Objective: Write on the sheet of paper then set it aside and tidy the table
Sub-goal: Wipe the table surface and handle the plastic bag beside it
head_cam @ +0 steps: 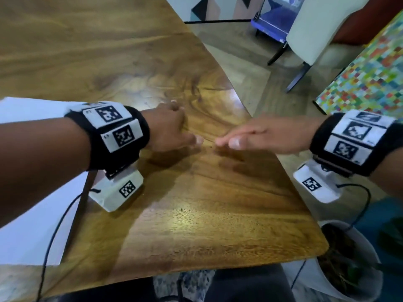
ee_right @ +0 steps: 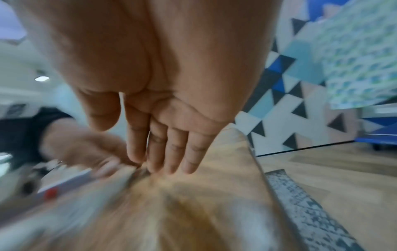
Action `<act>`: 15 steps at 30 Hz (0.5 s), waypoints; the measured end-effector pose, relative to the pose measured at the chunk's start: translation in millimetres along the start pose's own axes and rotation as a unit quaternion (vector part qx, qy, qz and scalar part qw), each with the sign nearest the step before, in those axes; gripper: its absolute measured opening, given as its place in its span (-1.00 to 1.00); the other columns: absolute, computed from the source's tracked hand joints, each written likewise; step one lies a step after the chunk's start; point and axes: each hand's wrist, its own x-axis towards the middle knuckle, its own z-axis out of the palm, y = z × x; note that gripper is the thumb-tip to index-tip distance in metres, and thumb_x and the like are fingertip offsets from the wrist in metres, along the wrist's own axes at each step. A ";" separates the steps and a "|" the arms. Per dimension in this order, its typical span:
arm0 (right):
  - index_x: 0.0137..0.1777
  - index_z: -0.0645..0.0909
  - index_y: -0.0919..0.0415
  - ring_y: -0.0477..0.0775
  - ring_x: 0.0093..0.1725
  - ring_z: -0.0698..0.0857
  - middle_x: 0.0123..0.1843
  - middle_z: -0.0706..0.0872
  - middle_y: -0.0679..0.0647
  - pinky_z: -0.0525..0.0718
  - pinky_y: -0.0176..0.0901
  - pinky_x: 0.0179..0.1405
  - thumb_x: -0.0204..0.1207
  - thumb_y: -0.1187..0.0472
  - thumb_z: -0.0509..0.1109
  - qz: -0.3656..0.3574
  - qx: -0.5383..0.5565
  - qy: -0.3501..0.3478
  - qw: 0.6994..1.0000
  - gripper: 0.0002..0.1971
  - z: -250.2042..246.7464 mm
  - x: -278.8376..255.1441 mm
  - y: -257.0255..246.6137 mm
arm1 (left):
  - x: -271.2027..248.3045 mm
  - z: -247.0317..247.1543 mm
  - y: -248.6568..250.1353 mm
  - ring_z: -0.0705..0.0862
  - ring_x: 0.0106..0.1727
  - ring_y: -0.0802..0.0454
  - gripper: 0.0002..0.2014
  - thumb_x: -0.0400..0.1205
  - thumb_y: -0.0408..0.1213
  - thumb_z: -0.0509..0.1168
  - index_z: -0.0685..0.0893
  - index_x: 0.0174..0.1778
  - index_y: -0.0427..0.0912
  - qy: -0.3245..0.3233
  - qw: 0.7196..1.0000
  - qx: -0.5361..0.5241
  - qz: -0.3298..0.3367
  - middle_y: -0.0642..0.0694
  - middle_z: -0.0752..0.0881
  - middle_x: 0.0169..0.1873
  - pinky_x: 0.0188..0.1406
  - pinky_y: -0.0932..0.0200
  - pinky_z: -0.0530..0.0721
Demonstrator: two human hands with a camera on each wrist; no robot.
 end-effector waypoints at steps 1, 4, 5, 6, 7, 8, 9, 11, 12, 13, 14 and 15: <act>0.54 0.47 -0.17 -0.21 0.50 0.48 0.55 0.50 -0.21 0.41 -0.19 0.48 0.68 -0.21 0.07 0.008 0.031 0.063 0.998 -0.52 -8.7 0.1 4.8 | -0.5 -0.6 2.4 0.38 0.63 -0.18 -0.20 0.65 0.40 0.11 0.45 0.60 -0.18 -0.017 0.999 0.005 0.030 -0.19 0.20 0.74 0.54 -0.09 0.45; 0.60 0.41 -0.13 -0.16 0.54 0.43 0.59 0.46 -0.17 0.35 -0.10 0.56 0.73 -0.07 0.16 0.066 0.017 0.199 0.978 -0.56 -29.7 16.8 31.6 | -2.9 -5.2 16.0 0.43 0.62 -0.14 -0.22 0.65 0.36 0.12 0.43 0.64 -0.14 -0.020 0.994 -0.016 0.103 -0.11 0.31 0.71 0.56 -0.13 0.44; 0.64 0.32 -0.12 -0.12 0.61 0.35 0.66 0.36 -0.15 0.27 -0.12 0.58 0.73 -0.11 0.14 0.087 -0.014 0.194 0.977 -0.51 -31.7 24.6 40.0 | 0.7 -7.8 19.3 0.44 0.60 -0.16 -0.24 0.66 0.34 0.14 0.43 0.63 -0.14 0.003 0.993 -0.029 0.111 -0.13 0.35 0.69 0.55 -0.15 0.45; 0.68 0.23 -0.11 -0.08 0.66 0.26 0.71 0.24 -0.13 0.20 -0.14 0.56 0.73 -0.15 0.10 0.102 -0.043 0.168 0.980 -0.46 -31.0 32.8 47.4 | 6.0 -10.4 21.8 0.41 0.62 -0.18 -0.25 0.66 0.32 0.16 0.41 0.64 -0.14 0.026 0.994 -0.035 0.103 -0.15 0.32 0.70 0.57 -0.14 0.43; 0.70 0.16 -0.08 -0.06 0.69 0.19 0.75 0.11 -0.11 0.15 -0.15 0.54 0.72 -0.20 0.06 0.109 -0.066 0.134 0.983 -0.42 -28.0 39.6 53.9 | 12.2 -11.9 21.7 0.33 0.68 -0.19 -0.22 0.66 0.33 0.18 0.35 0.68 -0.12 0.039 0.995 -0.034 0.083 -0.15 0.22 0.74 0.61 -0.11 0.37; 0.72 0.09 -0.04 -0.05 0.71 0.10 0.77 0.00 -0.09 0.10 -0.17 0.54 0.70 -0.25 0.03 0.112 -0.083 0.100 0.985 -0.36 -22.9 44.2 57.9 | 18.0 -12.1 20.2 0.20 0.74 -0.20 -0.15 0.65 0.36 0.17 0.26 0.74 -0.12 0.036 0.998 -0.026 0.051 -0.14 0.10 0.78 0.65 -0.11 0.29; 0.74 0.00 0.00 -0.06 0.73 -0.01 0.78 -0.11 -0.06 0.00 -0.19 0.56 0.67 -0.31 -0.01 0.113 -0.097 0.075 0.986 -0.28 -17.2 46.6 59.3 | 22.7 -10.8 17.5 0.08 0.78 -0.21 -0.06 0.62 0.42 0.14 0.13 0.79 -0.12 0.020 1.000 -0.010 0.018 -0.15 -0.02 0.80 0.69 -0.15 0.21; 0.75 -0.19 0.03 -0.07 0.73 -0.23 0.77 -0.27 -0.02 -0.19 -0.18 0.60 0.60 -0.42 -0.09 0.103 -0.118 0.048 0.987 -0.15 -5.9 43.6 53.3 | 24.7 -5.2 12.9 -0.08 0.80 -0.22 0.11 0.52 0.56 0.04 -0.07 0.81 -0.14 -0.023 0.998 0.050 0.004 -0.17 -0.15 0.81 0.72 -0.27 0.12; 0.74 -0.25 0.03 -0.06 0.72 -0.30 0.76 -0.32 -0.01 -0.21 -0.13 0.64 0.56 -0.45 -0.13 0.090 -0.140 0.034 0.985 -0.12 1.4 39.4 47.9 | 21.6 -2.4 13.2 -0.13 0.80 -0.21 0.18 0.44 0.61 -0.02 -0.13 0.81 -0.15 -0.046 0.996 0.074 0.026 -0.17 -0.20 0.80 0.73 -0.30 0.09; 0.73 -0.30 0.02 -0.05 0.71 -0.34 0.74 -0.36 -0.01 -0.21 -0.07 0.67 0.53 -0.48 -0.18 0.071 -0.167 0.017 0.983 -0.09 10.3 32.8 40.7 | 15.7 0.0 16.3 -0.19 0.80 -0.18 0.23 0.37 0.63 -0.07 -0.18 0.81 -0.14 -0.072 0.992 0.086 0.059 -0.17 -0.26 0.79 0.75 -0.28 0.01; 0.72 -0.33 0.02 -0.05 0.70 -0.38 0.73 -0.40 -0.02 -0.21 -0.02 0.69 0.51 -0.51 -0.21 0.049 -0.190 -0.003 0.981 -0.07 19.8 24.2 33.2 | 7.4 1.4 21.3 -0.25 0.79 -0.11 0.23 0.35 0.63 -0.07 -0.22 0.80 -0.11 -0.100 0.987 0.083 0.092 -0.13 -0.31 0.78 0.75 -0.21 -0.09; 0.72 -0.36 0.01 -0.06 0.69 -0.41 0.72 -0.43 -0.04 -0.23 -0.02 0.68 0.49 -0.53 -0.23 0.026 -0.202 -0.027 0.979 -0.06 28.6 14.4 25.1 | -1.7 2.8 25.0 -0.27 0.78 -0.03 0.20 0.38 0.61 -0.03 -0.23 0.80 -0.06 -0.129 0.982 0.068 0.121 -0.06 -0.33 0.77 0.72 -0.10 -0.16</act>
